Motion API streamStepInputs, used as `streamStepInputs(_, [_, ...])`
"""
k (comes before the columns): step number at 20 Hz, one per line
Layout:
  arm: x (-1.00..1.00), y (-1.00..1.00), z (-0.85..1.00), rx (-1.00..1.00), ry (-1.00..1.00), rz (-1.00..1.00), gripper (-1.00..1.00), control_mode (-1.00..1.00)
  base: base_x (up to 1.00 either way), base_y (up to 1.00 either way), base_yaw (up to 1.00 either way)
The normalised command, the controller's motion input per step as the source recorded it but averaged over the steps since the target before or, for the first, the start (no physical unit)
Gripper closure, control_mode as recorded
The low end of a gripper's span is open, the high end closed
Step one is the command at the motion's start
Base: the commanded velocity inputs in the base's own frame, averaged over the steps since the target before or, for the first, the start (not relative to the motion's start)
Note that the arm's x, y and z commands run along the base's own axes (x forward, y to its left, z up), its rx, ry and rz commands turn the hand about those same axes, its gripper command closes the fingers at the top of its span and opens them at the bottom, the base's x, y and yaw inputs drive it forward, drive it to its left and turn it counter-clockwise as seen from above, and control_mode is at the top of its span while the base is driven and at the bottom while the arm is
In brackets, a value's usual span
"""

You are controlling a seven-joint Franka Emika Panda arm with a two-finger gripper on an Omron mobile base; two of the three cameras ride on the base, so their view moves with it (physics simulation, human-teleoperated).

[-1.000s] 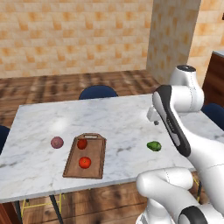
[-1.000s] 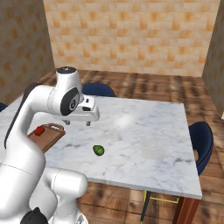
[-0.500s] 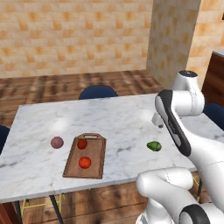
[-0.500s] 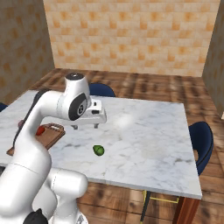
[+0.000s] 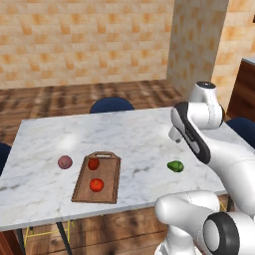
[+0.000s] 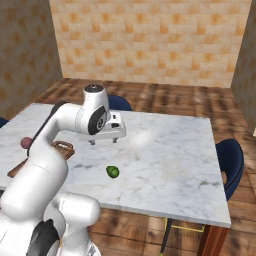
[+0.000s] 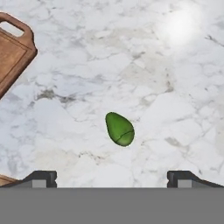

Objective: Place the avocado, onion, tomato, and bell pepper on the cutting board.

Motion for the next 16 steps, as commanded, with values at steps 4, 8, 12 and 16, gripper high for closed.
streamStepInputs(4, [0.27, 0.0, -0.37, 0.0, 0.05, 0.0, -1.0, -1.0, 0.0, 0.0, 0.0])
streamStepInputs(8, [0.12, 0.0, -0.36, 0.0, 0.04, 0.0, -1.0, -1.0, 0.0, 0.0, 0.0])
streamStepInputs(12, [0.04, 0.0, -0.24, 0.0, 0.01, 0.0, -1.0, -1.0, 0.0, 0.0, 0.0])
streamStepInputs(16, [0.01, 0.0, -0.21, 0.0, 0.02, 0.0, -1.0, -1.0, 0.0, 0.0, 0.0])
